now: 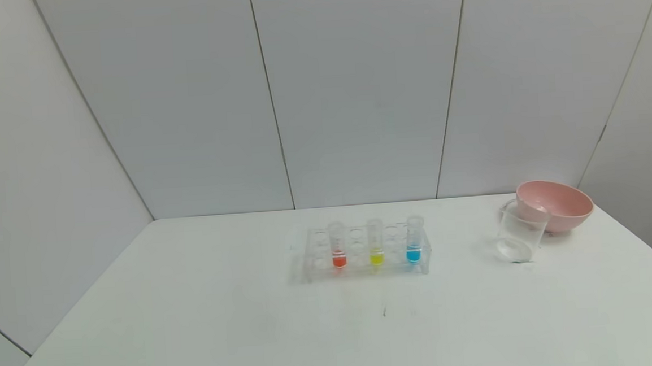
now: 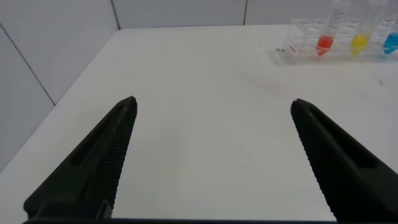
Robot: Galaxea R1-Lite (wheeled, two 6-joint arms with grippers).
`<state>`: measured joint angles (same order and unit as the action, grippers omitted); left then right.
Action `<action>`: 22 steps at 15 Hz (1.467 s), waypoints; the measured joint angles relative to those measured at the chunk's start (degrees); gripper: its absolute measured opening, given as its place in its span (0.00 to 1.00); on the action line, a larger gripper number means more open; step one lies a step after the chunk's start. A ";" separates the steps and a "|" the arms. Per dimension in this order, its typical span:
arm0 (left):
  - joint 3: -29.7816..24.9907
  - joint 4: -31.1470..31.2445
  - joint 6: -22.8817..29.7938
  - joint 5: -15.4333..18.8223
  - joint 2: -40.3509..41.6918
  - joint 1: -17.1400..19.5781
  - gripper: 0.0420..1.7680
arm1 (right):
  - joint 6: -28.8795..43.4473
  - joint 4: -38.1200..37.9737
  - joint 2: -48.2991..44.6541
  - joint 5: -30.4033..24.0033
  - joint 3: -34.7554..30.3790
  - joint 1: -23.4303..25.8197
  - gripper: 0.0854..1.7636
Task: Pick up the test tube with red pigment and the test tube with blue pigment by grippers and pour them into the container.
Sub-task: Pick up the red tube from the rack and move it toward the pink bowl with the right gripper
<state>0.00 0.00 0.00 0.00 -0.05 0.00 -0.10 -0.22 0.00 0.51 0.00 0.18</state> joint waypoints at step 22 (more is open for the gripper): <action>0.00 0.00 0.00 0.00 0.00 0.00 1.00 | 0.78 5.63 10.47 -0.41 8.13 0.04 0.97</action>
<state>0.00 0.00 0.00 0.00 -0.05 0.00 0.68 5.41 10.47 0.10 8.13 0.22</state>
